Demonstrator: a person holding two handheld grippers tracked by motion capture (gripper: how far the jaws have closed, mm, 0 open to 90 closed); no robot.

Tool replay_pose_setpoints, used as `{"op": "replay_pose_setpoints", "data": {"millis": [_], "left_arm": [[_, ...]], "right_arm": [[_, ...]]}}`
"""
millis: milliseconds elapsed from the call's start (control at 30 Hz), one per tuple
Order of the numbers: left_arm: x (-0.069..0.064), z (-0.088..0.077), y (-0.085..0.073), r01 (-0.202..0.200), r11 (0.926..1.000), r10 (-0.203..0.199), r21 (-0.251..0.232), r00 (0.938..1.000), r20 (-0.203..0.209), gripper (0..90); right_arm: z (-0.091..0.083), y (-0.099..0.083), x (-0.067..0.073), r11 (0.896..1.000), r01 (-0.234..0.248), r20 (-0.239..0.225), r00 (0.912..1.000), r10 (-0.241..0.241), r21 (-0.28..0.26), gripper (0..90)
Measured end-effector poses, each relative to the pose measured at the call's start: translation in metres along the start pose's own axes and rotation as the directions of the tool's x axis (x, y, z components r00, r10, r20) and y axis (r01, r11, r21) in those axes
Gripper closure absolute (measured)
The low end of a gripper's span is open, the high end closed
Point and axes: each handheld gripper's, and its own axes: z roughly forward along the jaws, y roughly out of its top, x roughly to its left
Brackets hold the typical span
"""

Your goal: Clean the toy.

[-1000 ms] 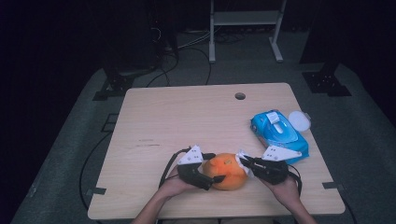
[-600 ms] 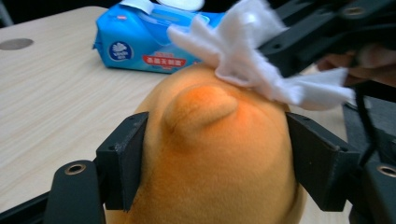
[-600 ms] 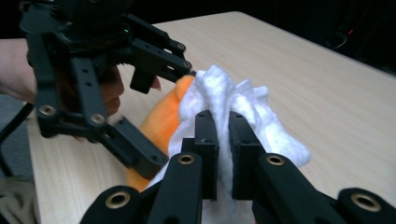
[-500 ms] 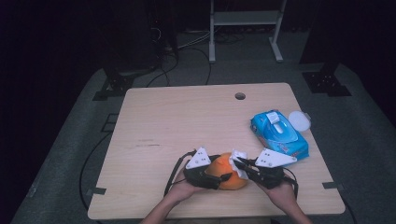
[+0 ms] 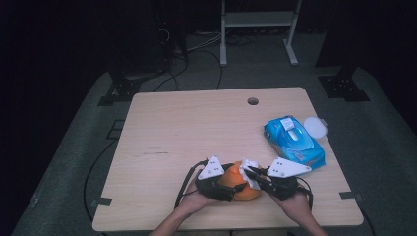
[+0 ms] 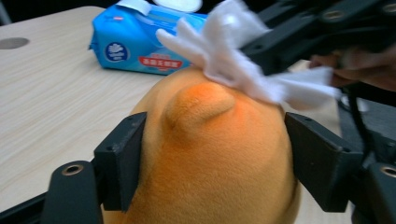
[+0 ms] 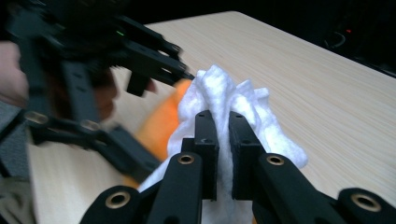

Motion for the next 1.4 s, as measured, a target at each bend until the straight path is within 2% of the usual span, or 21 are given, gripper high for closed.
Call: {"op": "replay_pose_setpoints", "data": {"millis": [100, 233, 367, 467, 533, 567, 667, 733, 833, 933, 1000, 1033, 1067, 1100, 1167, 1200, 1267, 1333, 1400], "left_arm": [[-0.001, -0.001, 0.001, -0.011, 0.9999, 0.011, -0.002, 0.9994, 0.033, 21.3], [0.002, -0.005, 0.001, -0.042, 0.9989, 0.043, -0.021, 0.9978, 0.05, 17.0], [0.01, -0.003, -0.003, -0.014, 0.9998, 0.015, -0.016, 0.9993, 0.033, 10.5], [0.016, 0.003, -0.01, 0.018, 0.9998, -0.018, -0.006, 0.998, 0.06, 8.0], [0.016, 0.006, -0.014, 0.017, 0.9998, -0.016, -0.011, 0.9978, 0.064, 7.4], [0.016, 0.006, -0.014, 0.019, 0.9998, -0.018, -0.012, 0.9975, 0.068, 8.6], [0.014, 0.0, -0.009, 0.004, 0.9999, -0.003, -0.012, 0.9988, 0.048, 24.3], [0.01, -0.004, -0.002, 0.003, 0.9997, -0.002, -0.023, 0.9985, 0.054, 30.5], [0.005, -0.012, 0.008, -0.026, 0.9988, 0.028, -0.043, 0.9983, 0.052, 32.6], [0.005, -0.012, 0.008, -0.027, 0.9995, 0.028, -0.014, 0.9993, 0.024, 33.2], [0.006, -0.013, 0.008, -0.003, 1.0, 0.003, -0.006, 0.9999, 0.01, 33.6], [0.006, -0.013, 0.008, -0.003, 1.0, 0.003, -0.006, 0.9999, 0.01, 33.6], [0.007, -0.012, 0.009, 0.02, 0.9998, -0.02, -0.005, 0.9998, -0.006, 33.6], [0.006, -0.01, 0.009, 0.028, 0.9996, -0.028, -0.006, 0.9996, -0.01, 33.5], [0.002, -0.008, 0.01, 0.021, 0.9998, -0.021, -0.003, 0.9997, -0.016, 33.1], [0.0, -0.007, 0.01, 0.016, 0.9999, -0.016, -0.002, 0.9997, -0.018, 32.4], [-0.001, -0.007, 0.01, 0.001, 1.0, -0.001, 0.007, 0.9998, -0.019, 30.3], [0.002, -0.008, 0.007, 0.008, 0.9999, -0.008, -0.007, 1.0, 0.002, 27.6], [0.004, -0.006, 0.006, 0.015, 0.9997, -0.015, -0.018, 0.9998, 0.011, 25.0]], "right_arm": [[-0.002, -0.006, -0.008, 1.0, -0.031, -0.008, 0.9995, 0.031, 0.003, 83.1], [-0.005, -0.009, -0.012, 0.999, -0.033, 0.01, 0.9994, 0.033, 0.011, 83.1], [-0.007, -0.012, -0.017, 0.999, -0.047, 0.024, 0.9986, 0.047, 0.01, 83.1], [-0.009, -0.014, -0.024, 0.997, -0.073, 0.024, 0.9971, 0.073, 0.009, 83.0], [-0.009, -0.015, -0.026, 0.997, -0.083, 0.023, 0.9963, 0.083, 0.009, 83.0], [-0.009, -0.016, -0.027, 0.996, -0.086, 0.025, 0.996, 0.085, 0.009, 83.0], [-0.009, -0.015, -0.027, 0.996, -0.092, 0.029, 0.9953, 0.092, 0.0, 83.0], [-0.011, -0.014, -0.029, 0.993, -0.113, 0.028, 0.9931, 0.114, -0.018, 83.0], [-0.013, -0.013, -0.034, 0.989, -0.146, 0.014, 0.9891, 0.147, -0.037, 83.0], [-0.01, -0.016, -0.036, 0.984, -0.174, -0.007, 0.9847, 0.174, -0.037, 83.0], [-0.01, -0.014, -0.034, 0.984, -0.172, -0.005, 0.9852, 0.172, -0.041, 83.0], [-0.011, -0.012, -0.032, 0.985, -0.166, -0.002, 0.986, 0.167, -0.055, 83.1], [-0.014, -0.009, -0.029, 0.984, -0.162, -0.009, 0.9867, 0.162, -0.073, 83.0], [-0.017, -0.006, -0.026, 0.982, -0.162, -0.03, 0.9867, 0.16, -0.094, 83.0], [-0.019, 0.001, -0.018, 0.983, -0.138, -0.058, 0.9896, 0.132, -0.122, 83.0], [-0.019, 0.004, -0.012, 0.987, -0.108, -0.056, 0.9933, 0.102, -0.119, 83.0], [-0.015, 0.007, -0.005, 0.994, -0.046, -0.021, 0.9988, 0.045, -0.096, 83.0], [-0.014, 0.004, -0.007, 0.995, -0.052, -0.023, 0.9985, 0.05, -0.086, 83.1], [-0.014, 0.001, -0.012, 0.996, -0.048, 0.006, 0.9988, 0.048, -0.076, 83.1]]}}
